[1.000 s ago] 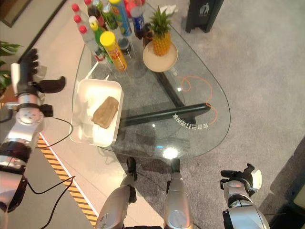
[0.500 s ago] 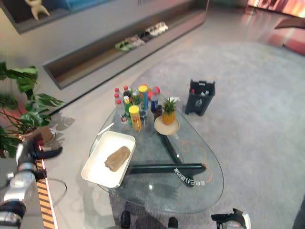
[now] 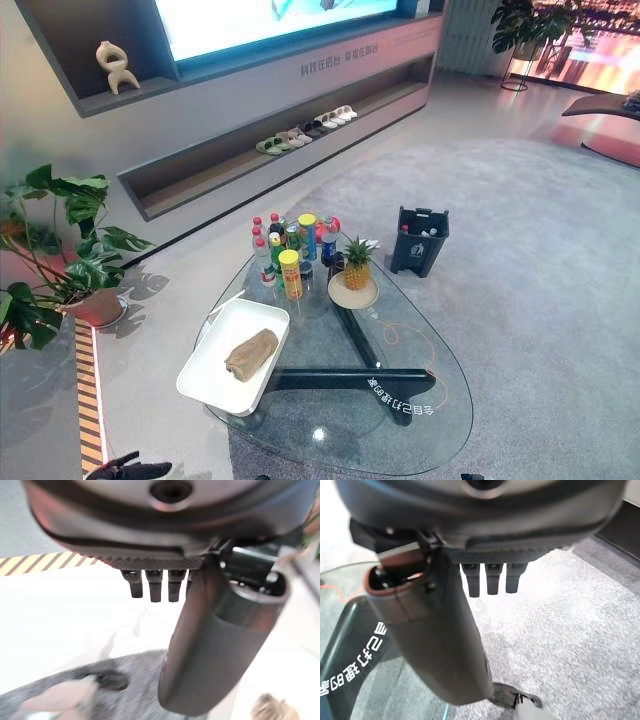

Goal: Wipe the table with a cloth and put it in the basket.

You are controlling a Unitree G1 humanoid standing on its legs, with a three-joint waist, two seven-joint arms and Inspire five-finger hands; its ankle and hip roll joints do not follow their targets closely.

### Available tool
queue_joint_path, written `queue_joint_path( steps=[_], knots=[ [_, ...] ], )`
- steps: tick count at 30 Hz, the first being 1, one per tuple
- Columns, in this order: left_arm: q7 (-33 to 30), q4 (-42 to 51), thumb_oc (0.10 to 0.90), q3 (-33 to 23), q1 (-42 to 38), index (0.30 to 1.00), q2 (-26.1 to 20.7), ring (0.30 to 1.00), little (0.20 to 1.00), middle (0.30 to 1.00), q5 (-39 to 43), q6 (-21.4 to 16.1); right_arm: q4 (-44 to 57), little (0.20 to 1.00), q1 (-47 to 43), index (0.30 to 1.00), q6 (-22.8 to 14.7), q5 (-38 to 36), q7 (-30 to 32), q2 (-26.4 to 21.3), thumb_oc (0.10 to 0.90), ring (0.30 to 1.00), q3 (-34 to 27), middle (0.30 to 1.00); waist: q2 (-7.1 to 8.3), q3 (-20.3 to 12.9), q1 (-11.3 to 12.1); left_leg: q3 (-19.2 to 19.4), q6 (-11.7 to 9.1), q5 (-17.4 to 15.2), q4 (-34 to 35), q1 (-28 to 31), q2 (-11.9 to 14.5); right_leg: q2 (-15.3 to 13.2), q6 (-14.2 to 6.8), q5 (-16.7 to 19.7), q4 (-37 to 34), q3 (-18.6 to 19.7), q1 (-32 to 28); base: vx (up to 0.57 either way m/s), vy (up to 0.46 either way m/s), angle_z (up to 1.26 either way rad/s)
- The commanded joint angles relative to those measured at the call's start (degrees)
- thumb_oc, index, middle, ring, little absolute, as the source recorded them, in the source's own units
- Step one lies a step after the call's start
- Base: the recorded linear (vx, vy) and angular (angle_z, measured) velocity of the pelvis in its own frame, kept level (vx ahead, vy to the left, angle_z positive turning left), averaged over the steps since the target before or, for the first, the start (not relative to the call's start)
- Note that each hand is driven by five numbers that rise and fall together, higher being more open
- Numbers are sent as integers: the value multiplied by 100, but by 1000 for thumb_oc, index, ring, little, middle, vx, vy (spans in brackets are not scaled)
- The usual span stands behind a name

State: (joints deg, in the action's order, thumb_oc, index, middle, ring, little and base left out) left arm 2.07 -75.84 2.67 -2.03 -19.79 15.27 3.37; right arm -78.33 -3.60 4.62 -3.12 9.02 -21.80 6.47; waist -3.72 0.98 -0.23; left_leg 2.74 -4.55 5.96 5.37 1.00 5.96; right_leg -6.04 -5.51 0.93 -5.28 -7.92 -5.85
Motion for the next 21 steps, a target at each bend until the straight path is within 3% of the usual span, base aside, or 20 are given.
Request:
queue_joint_path(
  steps=[1, 8, 21],
  knots=[
    [127, -262, 800, 91, -428, 900, -96, 900, 900, 900, -498, 130, -152, 900, -282, 900, 10, 413, -23, 140, 800, 900, 215, 900, 254, 139, 18, 227, -64, -646, -37, 501, -36, -195, -176, 74, 28, 28, -56, 23, -9, -4],
    [108, -362, 800, 301, -391, 900, 138, 900, 900, 900, -730, 421, -143, 900, -338, 900, 184, 556, -181, 283, 800, 900, 415, 900, 325, 150, 57, 243, -55, -670, -37, 550, -1, -218, -192, 76, 28, -23, -100, 21, -11, -3],
    [64, -330, 800, 393, -393, 900, 147, 900, 900, 900, -794, 404, -94, 900, -319, 900, 252, 575, -265, 355, 800, 900, 564, 900, 318, 208, 34, 254, -53, -684, -37, 566, 1, -274, -219, 89, 28, -33, -100, 0, 0, 0]
  ],
)
